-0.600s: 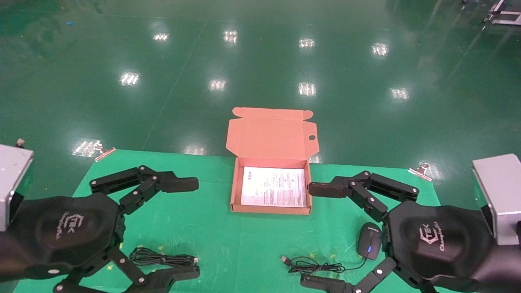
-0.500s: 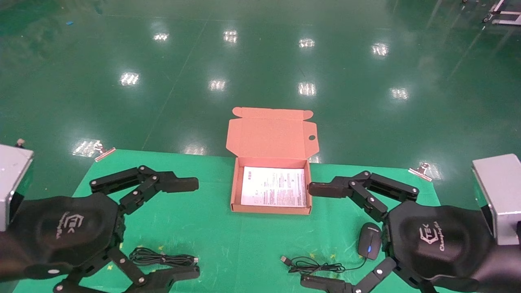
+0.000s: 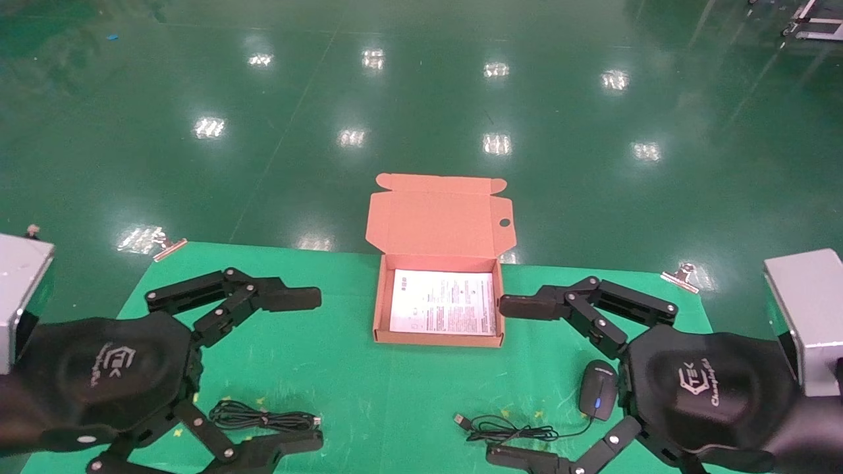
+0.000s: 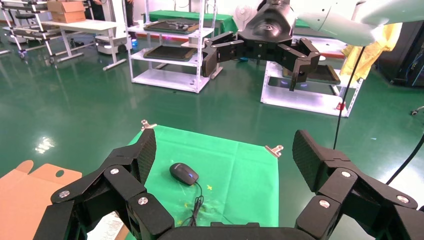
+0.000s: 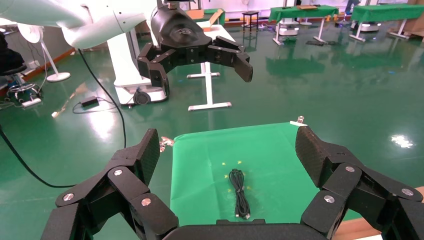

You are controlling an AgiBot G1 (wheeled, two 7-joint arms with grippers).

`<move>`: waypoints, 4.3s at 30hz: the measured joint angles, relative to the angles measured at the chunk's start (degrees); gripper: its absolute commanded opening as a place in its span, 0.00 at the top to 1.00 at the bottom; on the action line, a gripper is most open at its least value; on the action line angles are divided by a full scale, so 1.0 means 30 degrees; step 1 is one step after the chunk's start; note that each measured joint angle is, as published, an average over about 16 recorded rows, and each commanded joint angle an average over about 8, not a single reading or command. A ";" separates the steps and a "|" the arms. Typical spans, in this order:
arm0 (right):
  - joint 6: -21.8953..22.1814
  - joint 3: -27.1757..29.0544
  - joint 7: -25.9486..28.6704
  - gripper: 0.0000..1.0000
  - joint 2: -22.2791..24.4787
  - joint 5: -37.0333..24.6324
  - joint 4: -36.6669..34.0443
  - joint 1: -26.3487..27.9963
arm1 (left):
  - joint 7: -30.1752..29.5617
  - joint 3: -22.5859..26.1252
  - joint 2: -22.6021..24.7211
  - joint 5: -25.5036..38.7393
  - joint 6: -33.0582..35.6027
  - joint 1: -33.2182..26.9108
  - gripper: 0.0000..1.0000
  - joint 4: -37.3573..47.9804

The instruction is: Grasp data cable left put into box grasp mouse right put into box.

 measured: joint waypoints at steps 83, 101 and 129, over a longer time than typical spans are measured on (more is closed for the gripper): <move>0.6955 -0.8771 -0.5719 0.18 -0.9117 -2.5741 -0.7235 0.3965 | 0.6031 1.1062 0.9021 1.9925 -0.6445 -0.7710 0.19 1.6376; 0.8028 -0.8621 -0.5931 1.00 -0.9610 -2.5832 -0.8765 0.4085 | 0.7507 1.0622 0.9379 1.9281 -0.7106 -0.7841 1.00 1.8604; 0.7893 -0.8615 -0.5895 1.00 -0.9511 -2.5782 -0.8534 0.4072 | 0.7319 1.0725 0.9359 1.9422 -0.6987 -0.7809 1.00 1.8211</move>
